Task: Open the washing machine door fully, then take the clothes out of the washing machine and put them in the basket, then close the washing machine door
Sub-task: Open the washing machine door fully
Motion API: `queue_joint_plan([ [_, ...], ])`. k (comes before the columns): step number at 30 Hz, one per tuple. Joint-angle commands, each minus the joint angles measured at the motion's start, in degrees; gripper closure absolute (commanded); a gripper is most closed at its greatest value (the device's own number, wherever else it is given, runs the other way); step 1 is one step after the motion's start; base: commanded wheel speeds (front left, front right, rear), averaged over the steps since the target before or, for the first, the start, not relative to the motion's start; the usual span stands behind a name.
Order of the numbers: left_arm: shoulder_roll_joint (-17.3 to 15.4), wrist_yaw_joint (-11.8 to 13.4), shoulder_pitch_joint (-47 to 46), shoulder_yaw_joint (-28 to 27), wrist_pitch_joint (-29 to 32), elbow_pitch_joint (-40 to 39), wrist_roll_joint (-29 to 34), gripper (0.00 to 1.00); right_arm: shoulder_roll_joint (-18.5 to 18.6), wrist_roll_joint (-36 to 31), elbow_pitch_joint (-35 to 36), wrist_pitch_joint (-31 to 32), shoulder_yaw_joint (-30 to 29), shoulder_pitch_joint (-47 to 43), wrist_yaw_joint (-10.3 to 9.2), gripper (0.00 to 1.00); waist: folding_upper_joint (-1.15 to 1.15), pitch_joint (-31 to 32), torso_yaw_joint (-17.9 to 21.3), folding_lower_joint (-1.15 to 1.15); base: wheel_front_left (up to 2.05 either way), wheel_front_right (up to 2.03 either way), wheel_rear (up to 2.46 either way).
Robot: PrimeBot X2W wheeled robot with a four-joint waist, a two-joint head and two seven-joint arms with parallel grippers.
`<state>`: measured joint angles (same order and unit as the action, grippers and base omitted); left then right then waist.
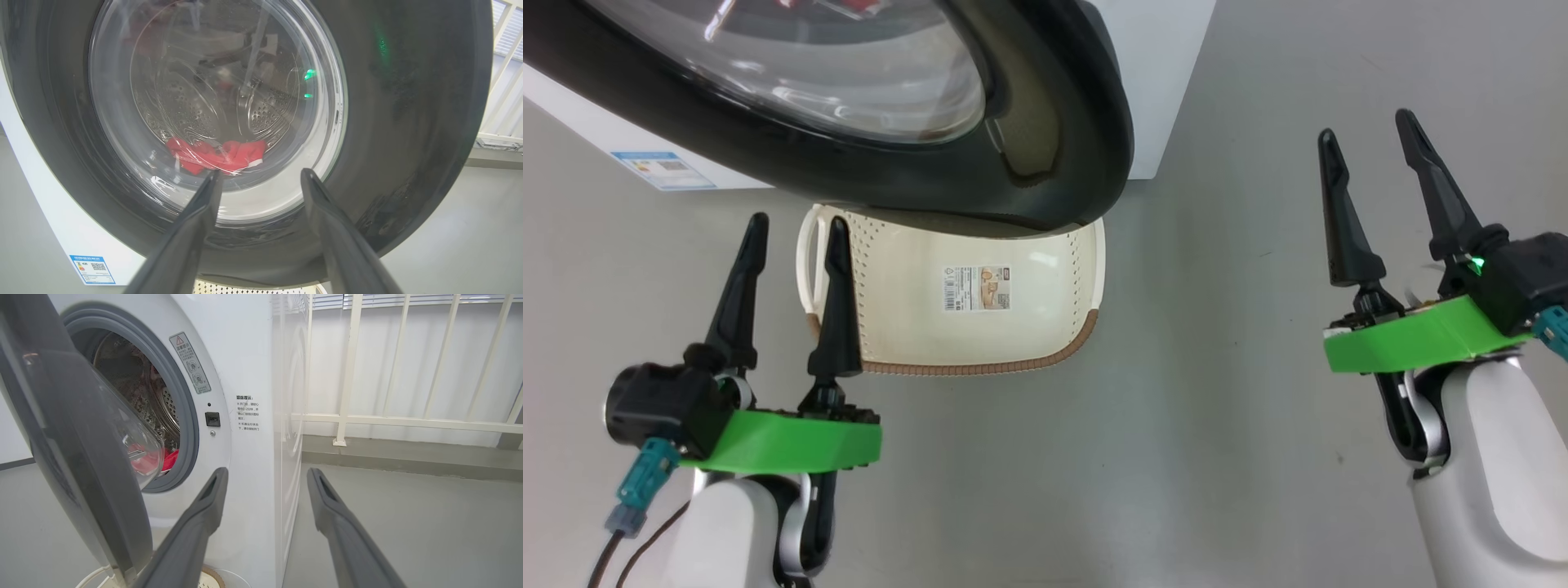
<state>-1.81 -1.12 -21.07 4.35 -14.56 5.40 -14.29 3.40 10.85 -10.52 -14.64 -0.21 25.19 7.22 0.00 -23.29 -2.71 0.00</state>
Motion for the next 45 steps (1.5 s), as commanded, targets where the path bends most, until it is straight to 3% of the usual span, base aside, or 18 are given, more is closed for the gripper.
queue_joint_plan([
  [1, -1.07, -0.21, -0.06, -1.63, -0.44, -1.72, -0.16, 0.00, -0.44, -0.69, 2.25, -0.35, 0.63, -1.35, 0.26, 0.00, 0.00, 0.00, -0.12, 0.00, 0.00, 0.00, 0.00],
  [22, -1.07, -0.04, 0.31, -0.83, -0.44, -1.38, -0.34, 0.00, -0.52, 2.75, 5.19, -0.36, 1.62, -5.23, 0.26, 0.02, 0.00, 0.72, -0.65, 0.00, 0.00, 0.00, 0.00],
  [23, -1.07, 0.00, 0.36, -0.80, -0.44, -1.40, -0.34, 0.00, -0.52, 3.48, 5.07, -0.36, 2.02, -5.12, 0.26, 0.65, 0.00, 0.77, -0.69, 0.00, 0.00, 0.00, 0.00],
  [24, -1.07, 0.04, 0.43, -0.76, -0.44, -1.42, -0.33, 0.00, -0.52, 4.56, 4.86, -0.36, 2.50, -4.99, 0.26, 0.91, 0.00, 0.81, -0.75, 0.00, 0.00, 0.00, 0.00],
  [25, -1.07, 0.08, 0.49, -0.71, -0.44, -1.45, -0.32, 0.00, -0.52, 6.01, 4.54, -0.36, 2.88, -4.71, 0.26, 1.00, 0.00, 0.81, -0.80, 0.00, 0.00, 0.00, 0.00],
  [27, -1.07, 0.15, 0.58, -0.61, -0.44, -1.53, -0.27, 0.00, -0.52, 8.37, 3.70, -0.36, 3.59, -3.62, 0.26, 1.00, 0.00, 0.77, -0.89, 0.00, 0.00, 0.00, 0.00],
  [33, -1.07, 0.39, 0.49, -0.17, -0.44, -1.78, -0.27, 0.00, -0.52, 26.91, -0.13, -0.29, 7.15, 1.55, 0.26, 1.00, 0.00, 0.18, -1.27, 0.00, 0.00, 0.00, 0.00],
  [36, -1.07, 0.51, 0.35, 0.03, -0.44, -1.84, -0.32, 0.00, -0.52, 39.49, -1.45, 1.89, 8.82, 5.72, 0.26, 1.00, 0.00, -0.25, -1.53, 0.00, 0.00, 0.00, 0.00],
  [41, -1.07, 0.71, 0.05, 0.26, -0.44, -1.94, -0.45, 0.00, -0.52, 60.80, -2.76, 10.75, 8.19, 13.03, 0.26, 1.00, 0.00, -0.99, -2.11, 0.00, 0.00, 0.00, 0.00],
  [45, -1.07, 0.85, -0.11, 0.45, -0.44, -2.04, -0.60, 0.00, -0.49, 72.88, -4.97, 20.00, 6.60, 18.60, 0.26, 1.00, 0.00, -1.60, -2.65, 0.00, 0.00, 0.00, 0.00],
])
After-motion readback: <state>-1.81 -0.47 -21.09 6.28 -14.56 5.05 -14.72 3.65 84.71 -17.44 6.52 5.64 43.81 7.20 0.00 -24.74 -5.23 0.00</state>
